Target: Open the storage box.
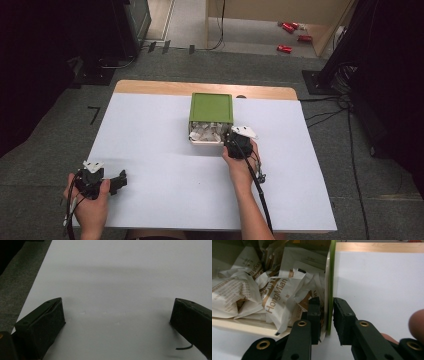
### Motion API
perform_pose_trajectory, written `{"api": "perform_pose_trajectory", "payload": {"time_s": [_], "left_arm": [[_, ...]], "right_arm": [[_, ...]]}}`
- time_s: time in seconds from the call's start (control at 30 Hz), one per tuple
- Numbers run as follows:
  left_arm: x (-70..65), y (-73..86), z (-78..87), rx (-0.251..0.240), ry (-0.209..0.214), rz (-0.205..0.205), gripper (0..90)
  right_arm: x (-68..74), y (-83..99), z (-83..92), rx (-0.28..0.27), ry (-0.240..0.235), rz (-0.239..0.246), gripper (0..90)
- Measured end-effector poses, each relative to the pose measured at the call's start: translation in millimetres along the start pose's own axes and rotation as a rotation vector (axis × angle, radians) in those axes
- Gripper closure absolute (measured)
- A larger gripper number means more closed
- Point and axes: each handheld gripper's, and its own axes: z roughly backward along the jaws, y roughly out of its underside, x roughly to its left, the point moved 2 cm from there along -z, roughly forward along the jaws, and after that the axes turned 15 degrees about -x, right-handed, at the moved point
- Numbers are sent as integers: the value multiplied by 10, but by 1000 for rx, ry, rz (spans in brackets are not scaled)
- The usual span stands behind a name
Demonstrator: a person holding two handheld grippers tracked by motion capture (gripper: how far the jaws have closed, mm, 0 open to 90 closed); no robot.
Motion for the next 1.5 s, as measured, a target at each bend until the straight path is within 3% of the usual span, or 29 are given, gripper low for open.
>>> {"api": "perform_pose_trajectory", "payload": {"time_s": [0.53, 1.2, 1.5], "left_arm": [[0, 0, 0, -1, 0, 0, 0], [-1, 0, 0, 0, -1, 0, 0], [-1, 0, -1, 0, 0, 0, 0]], "right_arm": [[9, -4, 96, 10, 8, 8, 792], [3, 80, 385, 52, -41, 17, 814], [25, -18, 469, -5, -70, 10, 805]]}}
